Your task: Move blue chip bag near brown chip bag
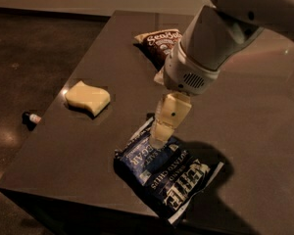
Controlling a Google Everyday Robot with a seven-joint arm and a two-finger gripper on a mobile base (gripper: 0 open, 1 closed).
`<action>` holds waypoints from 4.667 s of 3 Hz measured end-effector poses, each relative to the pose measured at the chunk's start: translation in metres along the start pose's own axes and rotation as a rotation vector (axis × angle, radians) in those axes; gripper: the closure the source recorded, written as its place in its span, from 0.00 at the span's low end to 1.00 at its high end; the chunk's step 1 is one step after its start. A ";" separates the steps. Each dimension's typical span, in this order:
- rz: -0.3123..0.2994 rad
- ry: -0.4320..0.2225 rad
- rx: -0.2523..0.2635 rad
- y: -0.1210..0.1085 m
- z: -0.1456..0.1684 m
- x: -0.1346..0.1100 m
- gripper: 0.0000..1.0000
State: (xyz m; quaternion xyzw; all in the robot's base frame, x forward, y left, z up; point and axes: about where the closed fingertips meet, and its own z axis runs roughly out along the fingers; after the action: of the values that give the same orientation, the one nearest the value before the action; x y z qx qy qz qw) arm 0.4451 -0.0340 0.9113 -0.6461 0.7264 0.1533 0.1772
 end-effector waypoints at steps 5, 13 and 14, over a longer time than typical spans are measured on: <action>0.071 -0.015 0.057 0.017 0.049 0.017 0.00; 0.300 0.012 0.165 -0.157 -0.065 0.046 0.82; 0.342 0.021 0.193 -0.173 -0.068 0.063 0.59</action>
Offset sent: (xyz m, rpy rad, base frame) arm -0.0215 0.0204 -0.0414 0.0738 0.0186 -0.0775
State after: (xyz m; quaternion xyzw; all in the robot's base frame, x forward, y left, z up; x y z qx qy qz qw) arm 0.6067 -0.1409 0.9438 -0.4949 0.8387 0.1038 0.2023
